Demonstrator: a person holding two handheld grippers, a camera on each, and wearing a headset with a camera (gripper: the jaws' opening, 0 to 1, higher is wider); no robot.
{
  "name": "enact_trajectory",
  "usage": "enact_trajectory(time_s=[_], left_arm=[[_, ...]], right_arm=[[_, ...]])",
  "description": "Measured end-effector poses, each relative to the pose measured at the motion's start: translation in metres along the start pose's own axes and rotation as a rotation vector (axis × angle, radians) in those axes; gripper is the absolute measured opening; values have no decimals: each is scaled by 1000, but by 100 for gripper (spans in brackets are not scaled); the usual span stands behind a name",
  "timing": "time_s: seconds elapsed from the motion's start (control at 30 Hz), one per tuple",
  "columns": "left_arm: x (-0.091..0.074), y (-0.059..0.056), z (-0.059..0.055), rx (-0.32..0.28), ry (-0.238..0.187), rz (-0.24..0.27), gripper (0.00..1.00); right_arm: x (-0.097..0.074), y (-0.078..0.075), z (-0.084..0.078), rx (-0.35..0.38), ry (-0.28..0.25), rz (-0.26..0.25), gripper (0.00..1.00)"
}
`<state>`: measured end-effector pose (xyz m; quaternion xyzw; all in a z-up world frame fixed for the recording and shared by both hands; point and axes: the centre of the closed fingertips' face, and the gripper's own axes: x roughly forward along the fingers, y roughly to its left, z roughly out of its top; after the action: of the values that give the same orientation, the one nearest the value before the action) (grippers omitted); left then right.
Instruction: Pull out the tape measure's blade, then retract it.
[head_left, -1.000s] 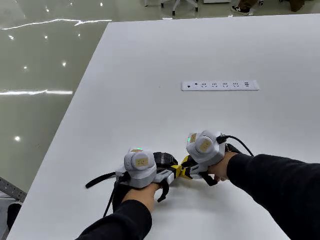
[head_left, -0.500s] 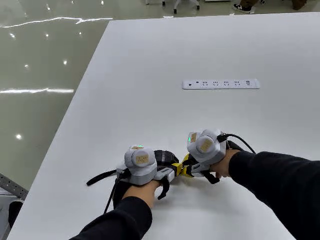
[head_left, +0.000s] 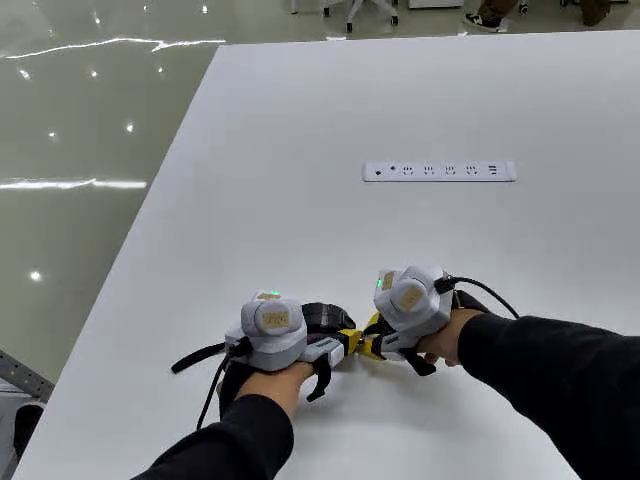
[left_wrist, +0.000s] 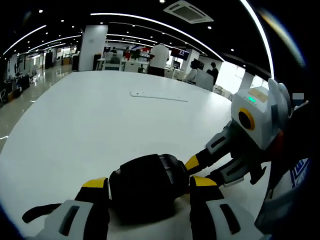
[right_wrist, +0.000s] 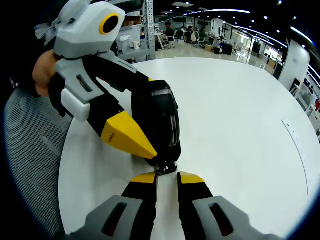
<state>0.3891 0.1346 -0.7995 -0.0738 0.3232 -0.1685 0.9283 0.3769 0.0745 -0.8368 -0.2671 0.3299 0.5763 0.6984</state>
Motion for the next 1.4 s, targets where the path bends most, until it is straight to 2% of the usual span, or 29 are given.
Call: enact_trajectory(time_s=[0.07, 0.1, 0.17, 0.2, 0.27, 0.3, 0.37, 0.4, 0.47, 0.53, 0.57, 0.6, 0.63, 0.73, 0.87, 0.97, 1.03, 1.07, 1.13, 1.17, 1.2, 1.27, 1.4], left_arm=[[-2, -1, 4, -6, -14, -53, 68], [-4, -2, 10, -6, -36, -77, 75], [-8, 4, 18, 41, -65, -87, 93], [-10, 5, 20, 56, -73, -102, 98], [-21, -2, 25, 112, -89, -187, 100], [-27, -2, 21, 115, -66, -217, 100], [-35, 3, 17, 150, -31, -219, 100], [-42, 7, 17, 202, -25, -217, 100], [-54, 9, 18, 247, -33, -241, 100], [-60, 17, 13, 294, -8, -233, 100], [-65, 23, 12, 288, -18, -231, 100], [-68, 25, 11, 271, -15, -250, 100], [-73, 32, 9, 256, -7, -242, 100], [-83, 51, 9, 285, -24, -198, 100], [-100, 59, 10, 288, -53, -196, 100], [-112, 64, 7, 313, -53, -202, 100], [-119, 72, 4, 320, -52, -186, 100], [-123, 75, 2, 310, -51, -180, 100], [-131, 84, 4, 309, -102, -176, 100], [-132, 89, 1, 319, -106, -171, 100], [-134, 94, -3, 333, -92, -164, 100], [-138, 102, -11, 306, -72, -155, 100], [-148, 100, -13, 287, -70, -147, 100]], right_arm=[[-7, -1, -3, 34, -18, -22, 17], [-11, -1, -4, 48, -27, -31, 19], [-21, -2, -6, 57, -49, -55, 26], [-26, -3, -6, 69, -59, -69, 29], [-41, -5, -9, 84, -82, -102, 38], [-49, -5, -12, 86, -90, -121, 42], [-64, -5, -16, 85, -106, -146, 48], [-75, -6, -19, 91, -124, -172, 51], [-95, -5, -26, 107, -149, -206, 56], [-110, -5, -35, 110, -160, -234, 60], [-122, -4, -42, 119, -168, -251, 62], [-130, -5, -49, 135, -169, -269, 63], [-141, -5, -57, 159, -174, -297, 64], [-168, -1, -73, 200, -192, -337, 69], [-195, 3, -97, 244, -204, -377, 76], [-216, 4, -120, 204, -184, -425, 80], [-230, 5, -132, 260, -204, -451, 84], [-234, 6, -136, 273, -207, -448, 87], [-244, 10, -145, 284, -202, -449, 91], [-248, 11, -148, 286, -201, -450, 92], [-250, 13, -150, 284, -201, -451, 93], [-255, 16, -157, 290, -192, -454, 96], [-261, 22, -175, 315, -178, -460, 100]])
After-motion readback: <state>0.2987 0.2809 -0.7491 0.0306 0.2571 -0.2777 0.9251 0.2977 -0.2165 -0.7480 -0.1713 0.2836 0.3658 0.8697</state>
